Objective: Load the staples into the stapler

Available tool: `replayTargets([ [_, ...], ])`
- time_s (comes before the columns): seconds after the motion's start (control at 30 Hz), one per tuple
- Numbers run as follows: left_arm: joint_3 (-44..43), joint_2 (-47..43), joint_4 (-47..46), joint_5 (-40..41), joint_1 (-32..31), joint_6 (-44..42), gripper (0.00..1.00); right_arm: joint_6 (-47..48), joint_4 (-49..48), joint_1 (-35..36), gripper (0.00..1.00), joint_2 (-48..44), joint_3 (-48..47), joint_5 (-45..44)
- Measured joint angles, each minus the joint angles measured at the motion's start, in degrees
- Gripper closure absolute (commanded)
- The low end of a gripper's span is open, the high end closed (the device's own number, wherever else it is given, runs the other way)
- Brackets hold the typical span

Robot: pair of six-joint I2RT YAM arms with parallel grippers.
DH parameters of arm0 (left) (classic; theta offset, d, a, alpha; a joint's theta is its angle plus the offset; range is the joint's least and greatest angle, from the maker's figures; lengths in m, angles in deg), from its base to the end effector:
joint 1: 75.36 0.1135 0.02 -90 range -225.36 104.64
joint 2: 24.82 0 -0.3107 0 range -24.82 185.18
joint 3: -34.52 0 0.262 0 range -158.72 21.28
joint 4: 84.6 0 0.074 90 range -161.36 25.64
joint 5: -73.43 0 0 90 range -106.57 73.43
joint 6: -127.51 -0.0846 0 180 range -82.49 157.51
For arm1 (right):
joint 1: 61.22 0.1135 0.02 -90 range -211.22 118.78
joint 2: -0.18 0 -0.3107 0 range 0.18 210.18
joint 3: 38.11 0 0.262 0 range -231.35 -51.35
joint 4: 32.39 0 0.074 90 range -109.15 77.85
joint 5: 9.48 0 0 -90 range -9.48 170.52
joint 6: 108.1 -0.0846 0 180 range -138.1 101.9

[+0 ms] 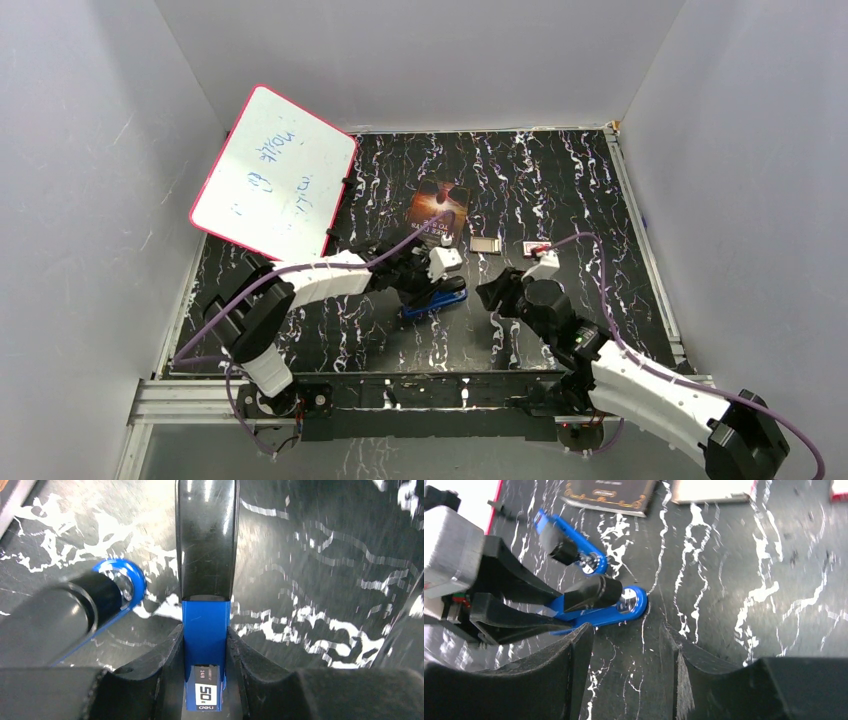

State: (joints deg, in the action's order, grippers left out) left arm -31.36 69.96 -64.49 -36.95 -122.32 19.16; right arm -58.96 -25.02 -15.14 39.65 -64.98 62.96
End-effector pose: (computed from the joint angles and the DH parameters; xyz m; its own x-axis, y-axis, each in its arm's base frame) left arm 0.2350 -0.2948 0.1808 -0.2242 0.6725 -0.7053 0.9605 0.2751 -0.0430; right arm 0.1441 0.1128 0.2010 -0.4998 0.3802 -0.7782 -0.2156 0.8156 0.5369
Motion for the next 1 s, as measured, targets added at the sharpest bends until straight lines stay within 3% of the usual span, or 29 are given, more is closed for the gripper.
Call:
replayTargets([
  [0.2, -5.55, 5.35, -3.41, 5.18, -3.06, 17.05, 1.0, -17.92, -0.92, 0.0, 0.4, -1.22, 4.24, -6.05],
  [0.4, -9.64, 9.73, -6.23, 5.01, -4.22, 27.32, 1.0, -24.26, -7.19, 0.0, 0.38, -0.96, 6.71, -6.75],
  [1.0, -9.77, 10.51, -7.72, 2.93, -6.29, 32.04, 1.0, -29.55, -23.15, -2.99, 0.37, 12.94, 8.96, -6.8],
])
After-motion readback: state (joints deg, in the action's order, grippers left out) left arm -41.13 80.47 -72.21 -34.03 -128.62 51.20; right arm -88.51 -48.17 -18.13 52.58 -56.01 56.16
